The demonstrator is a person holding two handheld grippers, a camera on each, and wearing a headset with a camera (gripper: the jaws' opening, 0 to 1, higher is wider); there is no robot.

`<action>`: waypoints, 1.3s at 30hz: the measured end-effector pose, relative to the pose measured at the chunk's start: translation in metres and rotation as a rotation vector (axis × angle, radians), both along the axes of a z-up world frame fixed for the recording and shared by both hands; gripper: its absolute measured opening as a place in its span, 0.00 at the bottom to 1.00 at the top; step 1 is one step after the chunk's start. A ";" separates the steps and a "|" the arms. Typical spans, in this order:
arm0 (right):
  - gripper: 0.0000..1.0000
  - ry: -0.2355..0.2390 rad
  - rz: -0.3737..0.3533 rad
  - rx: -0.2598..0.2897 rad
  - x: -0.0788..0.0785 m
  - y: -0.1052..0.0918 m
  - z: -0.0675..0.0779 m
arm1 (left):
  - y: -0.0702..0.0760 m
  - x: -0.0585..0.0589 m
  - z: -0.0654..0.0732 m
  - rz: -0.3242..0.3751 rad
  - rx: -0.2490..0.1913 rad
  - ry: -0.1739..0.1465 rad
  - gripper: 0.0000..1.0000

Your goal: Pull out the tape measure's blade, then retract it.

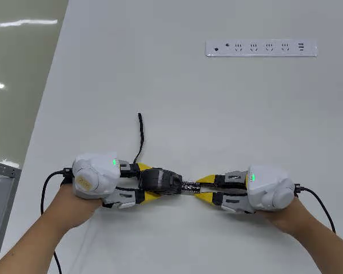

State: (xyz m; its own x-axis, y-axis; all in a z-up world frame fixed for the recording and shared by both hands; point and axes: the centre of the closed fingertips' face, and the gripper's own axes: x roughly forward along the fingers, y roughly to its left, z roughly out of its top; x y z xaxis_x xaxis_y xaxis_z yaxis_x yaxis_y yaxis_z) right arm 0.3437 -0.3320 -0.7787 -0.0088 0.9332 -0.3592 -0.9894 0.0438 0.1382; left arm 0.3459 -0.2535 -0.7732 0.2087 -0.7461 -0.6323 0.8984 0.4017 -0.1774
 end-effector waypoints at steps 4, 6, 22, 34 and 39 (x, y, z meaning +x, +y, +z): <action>0.11 0.005 -0.005 0.000 0.000 -0.003 0.000 | 0.000 0.000 0.000 0.001 -0.001 -0.001 0.30; 0.11 0.009 -0.007 0.000 0.001 -0.005 0.000 | 0.000 0.000 0.000 0.000 0.001 -0.001 0.30; 0.10 0.014 -0.018 -0.001 0.001 -0.019 0.000 | 0.000 0.000 0.000 0.007 -0.002 0.000 0.30; 0.10 0.010 -0.027 -0.004 -0.001 -0.031 0.001 | 0.000 0.000 0.000 0.000 0.003 -0.003 0.30; 0.10 0.006 -0.029 -0.005 0.000 -0.033 0.001 | 0.000 0.000 0.000 0.000 0.003 -0.003 0.30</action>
